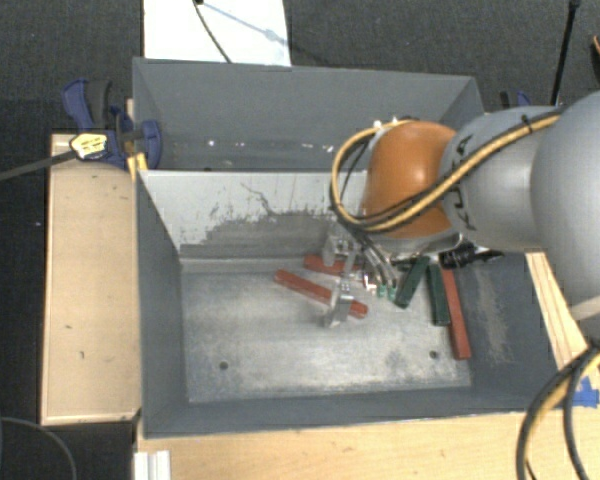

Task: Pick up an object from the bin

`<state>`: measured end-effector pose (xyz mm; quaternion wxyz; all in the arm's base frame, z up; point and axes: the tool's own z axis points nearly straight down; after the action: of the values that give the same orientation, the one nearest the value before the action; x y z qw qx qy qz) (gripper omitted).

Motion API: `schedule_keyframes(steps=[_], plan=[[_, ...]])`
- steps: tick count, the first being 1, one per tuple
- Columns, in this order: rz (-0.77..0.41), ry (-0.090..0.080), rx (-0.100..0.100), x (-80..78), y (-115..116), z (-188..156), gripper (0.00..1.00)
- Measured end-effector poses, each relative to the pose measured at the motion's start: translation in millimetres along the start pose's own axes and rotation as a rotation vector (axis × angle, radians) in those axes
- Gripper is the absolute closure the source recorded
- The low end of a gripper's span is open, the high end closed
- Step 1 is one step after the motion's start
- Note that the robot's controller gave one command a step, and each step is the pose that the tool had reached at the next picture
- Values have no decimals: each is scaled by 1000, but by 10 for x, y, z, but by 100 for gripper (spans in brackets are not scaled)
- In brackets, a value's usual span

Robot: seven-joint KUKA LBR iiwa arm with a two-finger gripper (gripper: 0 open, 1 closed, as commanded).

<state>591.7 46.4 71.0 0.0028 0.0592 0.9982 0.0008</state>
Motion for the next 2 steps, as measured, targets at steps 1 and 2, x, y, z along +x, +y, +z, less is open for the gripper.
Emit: schedule_keyframes(steps=[1,2], plan=[[14,4,0,74,0,-10,0],[41,1,0,20,134,0,0]])
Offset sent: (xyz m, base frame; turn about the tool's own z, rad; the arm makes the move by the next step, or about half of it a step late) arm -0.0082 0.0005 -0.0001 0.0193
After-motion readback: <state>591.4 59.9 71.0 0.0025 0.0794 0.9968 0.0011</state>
